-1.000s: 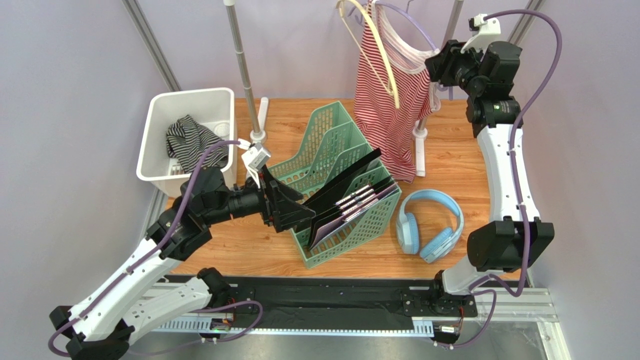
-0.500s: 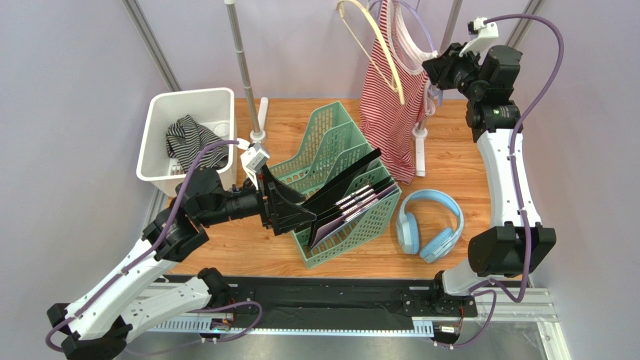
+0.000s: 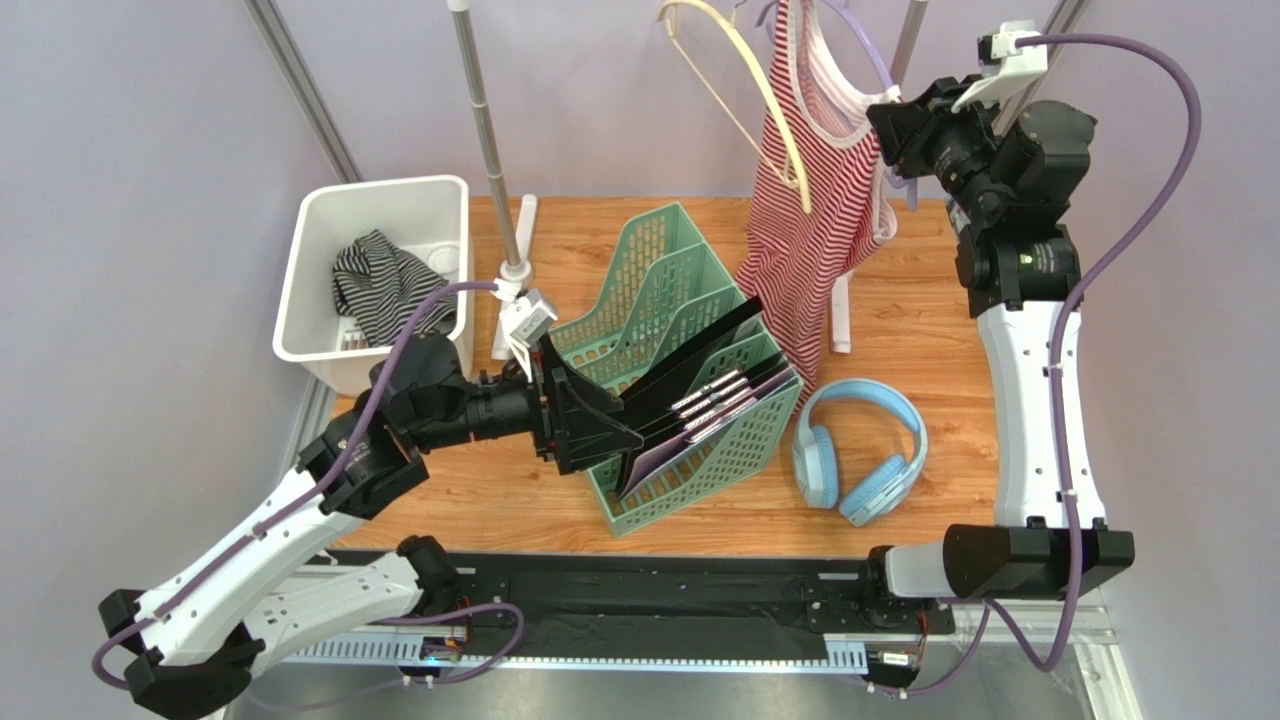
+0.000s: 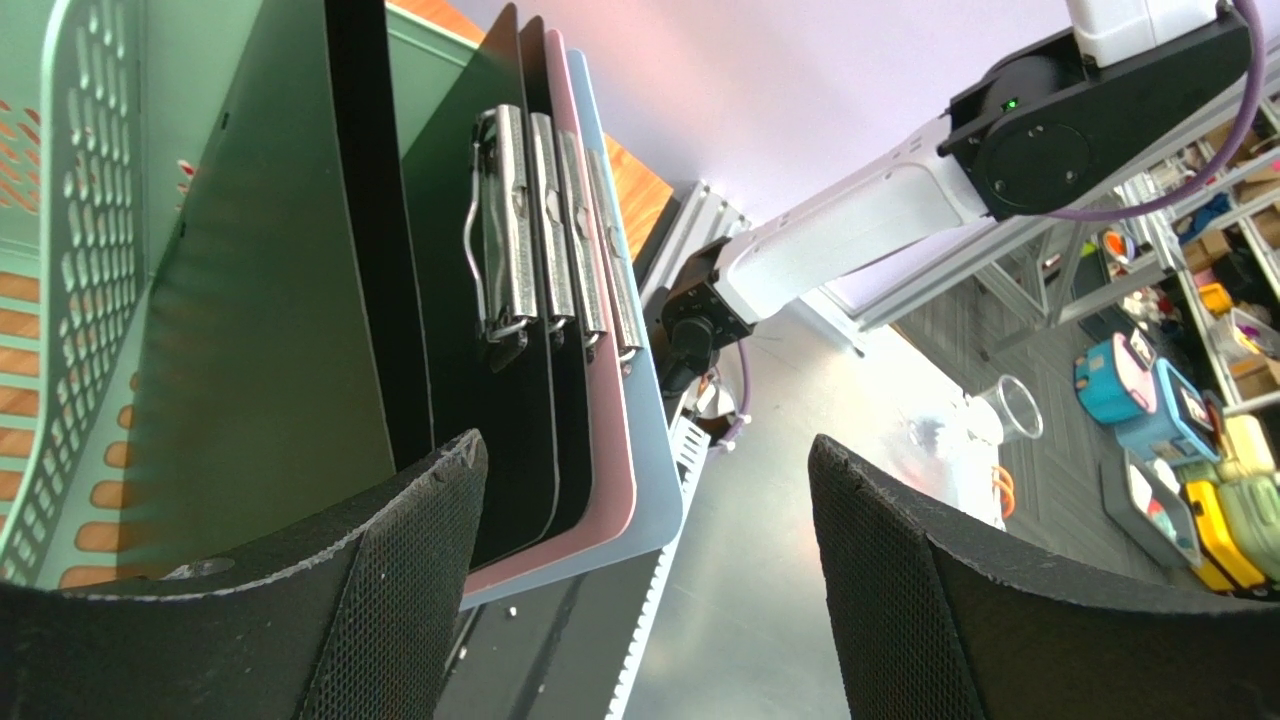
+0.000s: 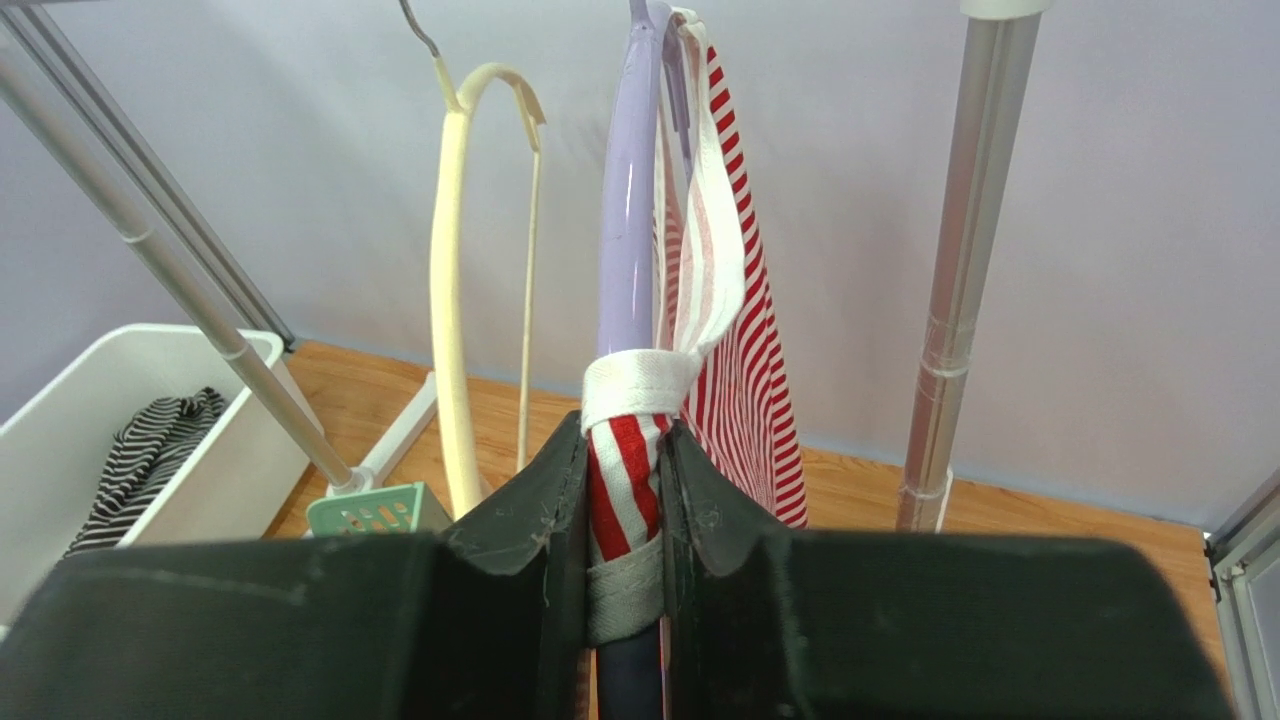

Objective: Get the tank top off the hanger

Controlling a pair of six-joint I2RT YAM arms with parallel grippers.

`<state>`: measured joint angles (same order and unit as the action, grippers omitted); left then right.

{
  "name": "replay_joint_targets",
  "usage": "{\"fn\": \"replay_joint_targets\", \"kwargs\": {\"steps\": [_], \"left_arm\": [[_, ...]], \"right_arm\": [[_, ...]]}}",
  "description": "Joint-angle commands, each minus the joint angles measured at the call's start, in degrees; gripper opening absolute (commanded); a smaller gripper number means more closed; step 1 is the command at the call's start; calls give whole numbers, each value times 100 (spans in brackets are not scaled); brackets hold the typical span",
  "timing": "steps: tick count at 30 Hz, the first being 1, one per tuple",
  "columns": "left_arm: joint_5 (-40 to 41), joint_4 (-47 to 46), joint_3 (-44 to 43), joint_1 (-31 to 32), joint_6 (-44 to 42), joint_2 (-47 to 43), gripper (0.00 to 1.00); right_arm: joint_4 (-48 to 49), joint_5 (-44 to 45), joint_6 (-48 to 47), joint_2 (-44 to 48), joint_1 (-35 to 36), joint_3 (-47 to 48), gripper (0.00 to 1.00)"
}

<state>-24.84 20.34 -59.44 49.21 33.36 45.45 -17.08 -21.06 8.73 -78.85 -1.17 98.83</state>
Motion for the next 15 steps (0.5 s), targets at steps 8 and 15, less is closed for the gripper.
{"fn": "replay_joint_targets", "kwargs": {"steps": [8,15], "left_arm": [[67,-206,-506,282,39,139,83],[102,-214,-972,528,-137,683,82]], "right_arm": [[162,462,348,624,47,208,0],[188,594,568,1415,55,-627,0]]}}
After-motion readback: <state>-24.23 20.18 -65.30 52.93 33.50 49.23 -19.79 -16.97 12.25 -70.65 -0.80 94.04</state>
